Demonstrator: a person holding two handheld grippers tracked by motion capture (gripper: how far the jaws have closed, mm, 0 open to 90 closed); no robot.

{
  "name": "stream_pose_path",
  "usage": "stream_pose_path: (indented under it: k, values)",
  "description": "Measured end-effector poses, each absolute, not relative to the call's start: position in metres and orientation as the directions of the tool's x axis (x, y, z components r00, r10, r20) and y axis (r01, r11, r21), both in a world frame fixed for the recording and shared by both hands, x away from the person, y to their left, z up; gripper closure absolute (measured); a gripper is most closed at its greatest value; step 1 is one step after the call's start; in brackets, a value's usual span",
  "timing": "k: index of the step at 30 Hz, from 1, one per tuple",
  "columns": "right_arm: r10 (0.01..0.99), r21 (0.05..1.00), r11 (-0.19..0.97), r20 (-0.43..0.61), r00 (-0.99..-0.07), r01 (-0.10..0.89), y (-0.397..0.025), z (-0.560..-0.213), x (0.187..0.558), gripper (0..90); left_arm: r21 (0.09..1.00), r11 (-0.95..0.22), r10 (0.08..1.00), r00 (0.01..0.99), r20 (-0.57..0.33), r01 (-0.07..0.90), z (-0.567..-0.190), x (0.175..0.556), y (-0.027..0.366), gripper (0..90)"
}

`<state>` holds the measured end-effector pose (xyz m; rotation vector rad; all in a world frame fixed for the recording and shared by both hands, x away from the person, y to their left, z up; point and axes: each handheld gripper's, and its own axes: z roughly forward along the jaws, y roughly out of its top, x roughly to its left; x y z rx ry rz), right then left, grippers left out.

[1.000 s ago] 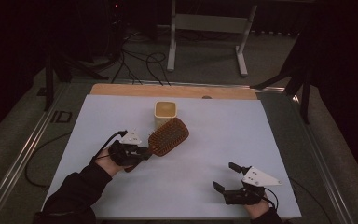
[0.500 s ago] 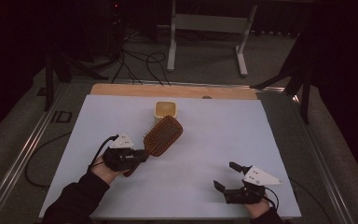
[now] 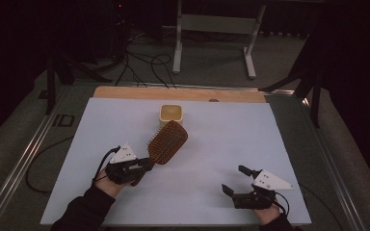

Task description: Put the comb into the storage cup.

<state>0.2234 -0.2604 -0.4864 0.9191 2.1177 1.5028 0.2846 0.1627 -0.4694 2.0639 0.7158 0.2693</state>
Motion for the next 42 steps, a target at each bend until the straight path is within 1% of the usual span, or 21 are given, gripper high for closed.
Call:
stream_pose_path:
  k: [5, 10, 17, 31, 42]
  values:
    - [0.704, 0.935, 0.216, 0.050, -0.709, 0.281, -0.259, -0.478, 0.222, 8.9, 0.821, -0.415, 0.592, 0.802, -0.083, 0.392, -0.473, 0.283, 0.164, 74.0]
    - [0.703, 0.936, 0.224, 0.038, -0.710, 0.272, -0.254, -0.461, 0.219, 8.9, 0.821, -0.413, 0.597, 0.798, -0.083, 0.395, -0.474, 0.283, 0.164, 74.0]
    - [0.690, 0.942, 0.254, -0.018, -0.723, 0.219, -0.245, -0.435, 0.219, 8.9, 0.819, -0.416, 0.590, 0.802, -0.086, 0.394, -0.476, 0.282, 0.163, 74.0]
    - [0.669, 0.960, 0.223, -0.026, -0.743, 0.167, -0.225, -0.396, 0.235, 8.9, 0.824, -0.409, 0.586, 0.805, -0.092, 0.392, -0.475, 0.281, 0.163, 74.1]
    - [0.660, 0.970, 0.191, -0.012, -0.751, 0.152, -0.204, -0.374, 0.253, 8.9, 0.829, -0.405, 0.584, 0.807, -0.091, 0.386, -0.473, 0.280, 0.163, 74.0]
